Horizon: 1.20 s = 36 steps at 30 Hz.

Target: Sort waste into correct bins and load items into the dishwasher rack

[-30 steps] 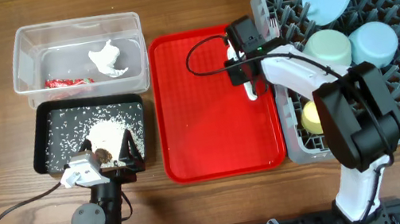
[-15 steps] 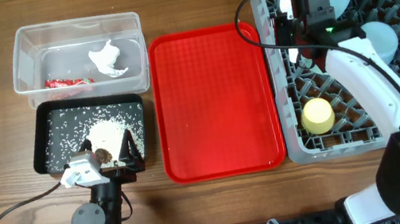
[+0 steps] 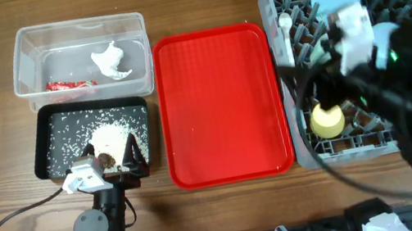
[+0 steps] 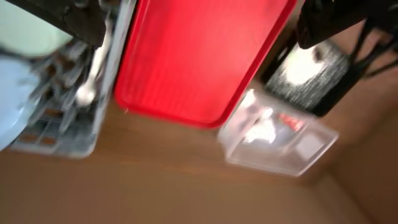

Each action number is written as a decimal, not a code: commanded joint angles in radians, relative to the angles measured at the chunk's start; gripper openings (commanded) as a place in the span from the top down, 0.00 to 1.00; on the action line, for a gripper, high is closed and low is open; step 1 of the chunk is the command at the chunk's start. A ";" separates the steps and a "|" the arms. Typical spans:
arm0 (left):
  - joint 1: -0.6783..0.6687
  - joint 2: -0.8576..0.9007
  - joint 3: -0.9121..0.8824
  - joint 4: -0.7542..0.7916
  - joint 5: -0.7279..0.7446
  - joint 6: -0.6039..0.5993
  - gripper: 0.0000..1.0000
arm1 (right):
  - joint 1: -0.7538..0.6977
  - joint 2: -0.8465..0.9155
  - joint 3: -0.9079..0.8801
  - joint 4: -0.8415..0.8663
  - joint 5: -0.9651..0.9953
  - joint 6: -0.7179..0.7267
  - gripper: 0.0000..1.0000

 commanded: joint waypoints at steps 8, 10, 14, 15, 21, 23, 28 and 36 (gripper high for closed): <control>0.006 -0.007 -0.005 0.000 0.006 0.016 0.00 | 0.004 -0.180 -0.073 -0.058 0.033 -0.218 0.00; 0.006 -0.007 -0.005 0.000 0.006 0.016 0.00 | 0.004 -0.242 -0.176 0.111 -0.040 -0.289 0.00; 0.006 -0.007 -0.005 -0.001 0.006 0.016 0.00 | 0.004 -0.497 -0.575 0.385 -0.091 -0.278 0.00; 0.006 -0.007 -0.005 0.000 0.006 0.016 0.00 | 0.004 -0.582 -0.671 0.384 -0.098 -0.261 0.00; 0.006 -0.007 -0.005 -0.001 0.006 0.016 0.00 | 0.004 -0.918 -0.939 0.389 -0.073 -0.291 0.00; 0.006 -0.007 -0.005 -0.001 0.006 0.016 0.00 | 0.003 -0.952 -1.000 0.401 -0.074 -0.295 0.00; 0.006 -0.007 -0.005 -0.001 0.006 0.016 0.00 | 0.003 -0.951 -1.172 0.629 -0.075 -0.294 0.00; 0.006 -0.007 -0.005 -0.001 0.006 0.016 0.00 | 0.003 -0.950 -1.260 0.888 -0.074 -0.290 0.00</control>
